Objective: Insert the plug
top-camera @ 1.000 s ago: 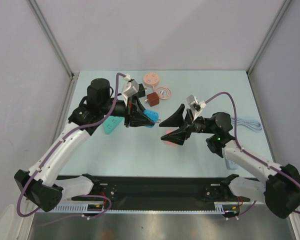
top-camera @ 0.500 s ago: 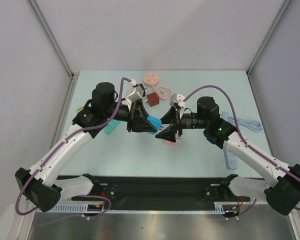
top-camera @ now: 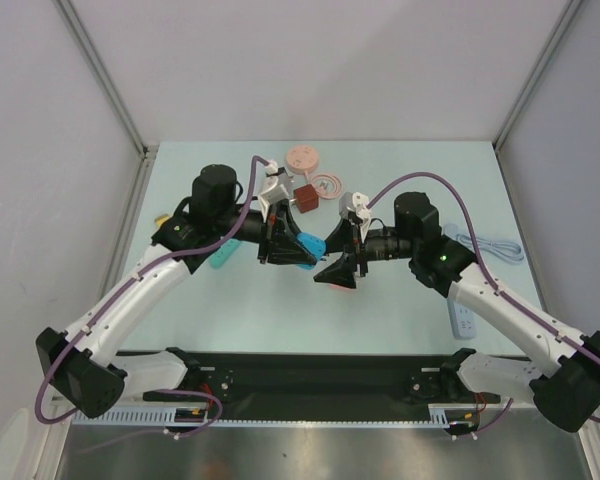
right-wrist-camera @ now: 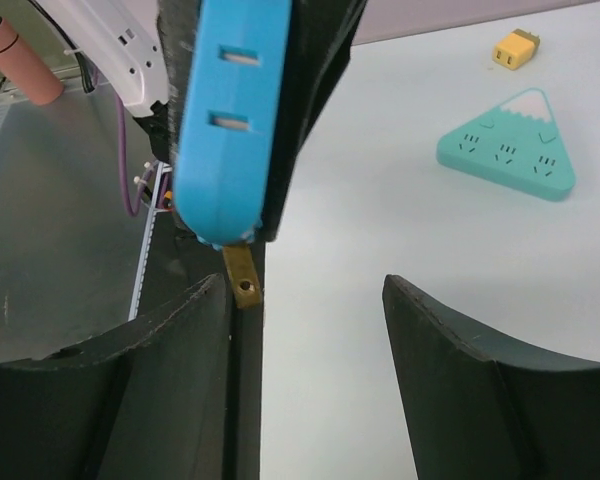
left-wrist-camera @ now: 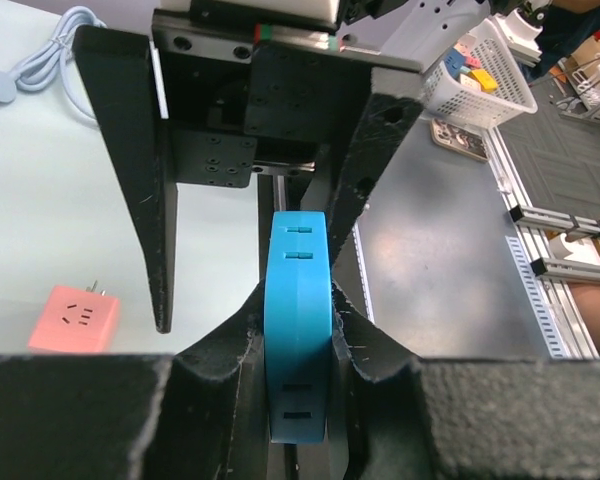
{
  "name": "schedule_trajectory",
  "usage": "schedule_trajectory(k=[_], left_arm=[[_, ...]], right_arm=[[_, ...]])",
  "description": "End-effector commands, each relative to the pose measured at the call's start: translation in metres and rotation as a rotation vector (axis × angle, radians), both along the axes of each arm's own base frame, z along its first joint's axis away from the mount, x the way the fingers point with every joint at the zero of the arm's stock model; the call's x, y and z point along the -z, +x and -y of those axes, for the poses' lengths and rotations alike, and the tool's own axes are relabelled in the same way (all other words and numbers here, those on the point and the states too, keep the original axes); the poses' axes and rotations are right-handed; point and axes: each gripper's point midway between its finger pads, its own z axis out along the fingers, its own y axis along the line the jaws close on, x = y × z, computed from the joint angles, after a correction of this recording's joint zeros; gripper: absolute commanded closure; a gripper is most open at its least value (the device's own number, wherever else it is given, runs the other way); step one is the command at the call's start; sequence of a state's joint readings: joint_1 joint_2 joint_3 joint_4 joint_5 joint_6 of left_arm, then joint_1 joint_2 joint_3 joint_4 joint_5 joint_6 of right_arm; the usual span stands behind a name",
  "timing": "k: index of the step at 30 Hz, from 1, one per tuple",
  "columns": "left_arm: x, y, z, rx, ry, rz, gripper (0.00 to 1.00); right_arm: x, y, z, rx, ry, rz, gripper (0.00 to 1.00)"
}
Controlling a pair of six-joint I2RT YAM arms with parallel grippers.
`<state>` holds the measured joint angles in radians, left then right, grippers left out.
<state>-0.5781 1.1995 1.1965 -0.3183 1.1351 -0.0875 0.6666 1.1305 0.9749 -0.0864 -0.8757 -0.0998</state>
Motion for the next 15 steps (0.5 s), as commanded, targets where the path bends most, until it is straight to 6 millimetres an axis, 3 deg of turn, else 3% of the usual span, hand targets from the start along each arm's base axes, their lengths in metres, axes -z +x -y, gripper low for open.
schedule_trajectory(k=[1,9,15], left_arm=[[0.001,-0.003,0.001,0.026,-0.006,0.044,1.0],[0.015,0.002,0.002,0.012,0.027,0.027,1.0],[0.018,0.006,0.002,-0.001,0.032,0.05,1.0]], right_arm=[[-0.031,-0.008,0.0,-0.044,0.056,0.077,0.3],[-0.04,-0.007,0.002,-0.024,0.078,0.095,0.36],[-0.043,-0.008,0.002,-0.018,0.086,0.098,0.52]])
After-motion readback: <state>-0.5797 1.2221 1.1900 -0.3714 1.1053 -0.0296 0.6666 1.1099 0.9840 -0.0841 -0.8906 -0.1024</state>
